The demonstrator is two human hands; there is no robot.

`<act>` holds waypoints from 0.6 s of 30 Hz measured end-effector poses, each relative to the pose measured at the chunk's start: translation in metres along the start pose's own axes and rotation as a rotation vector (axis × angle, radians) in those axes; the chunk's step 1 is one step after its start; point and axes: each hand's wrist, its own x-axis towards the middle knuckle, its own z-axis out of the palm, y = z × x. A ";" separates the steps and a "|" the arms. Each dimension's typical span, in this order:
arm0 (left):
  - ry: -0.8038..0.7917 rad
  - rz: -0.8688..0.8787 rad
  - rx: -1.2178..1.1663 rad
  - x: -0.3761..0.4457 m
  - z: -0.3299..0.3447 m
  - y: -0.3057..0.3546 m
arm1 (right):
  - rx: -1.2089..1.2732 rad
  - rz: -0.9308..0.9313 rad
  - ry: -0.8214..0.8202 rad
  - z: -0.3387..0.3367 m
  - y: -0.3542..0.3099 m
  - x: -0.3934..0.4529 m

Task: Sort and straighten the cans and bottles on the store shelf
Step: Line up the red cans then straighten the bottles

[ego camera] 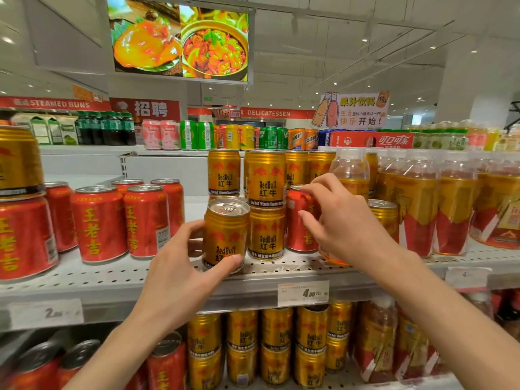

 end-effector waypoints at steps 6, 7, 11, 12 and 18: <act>-0.014 -0.018 0.127 0.000 -0.003 -0.001 | -0.020 -0.008 0.011 0.003 0.000 -0.004; -0.027 -0.019 0.146 -0.001 -0.004 0.000 | -0.020 -0.009 0.013 0.004 0.001 -0.004; -0.048 -0.034 0.185 -0.001 -0.005 0.002 | -0.026 -0.023 0.020 0.008 0.002 -0.007; -0.052 -0.033 0.194 -0.001 -0.005 0.002 | -0.022 -0.027 0.019 0.009 0.003 -0.008; -0.013 0.016 0.204 -0.003 -0.008 0.004 | 0.117 -0.050 0.072 -0.002 0.010 -0.011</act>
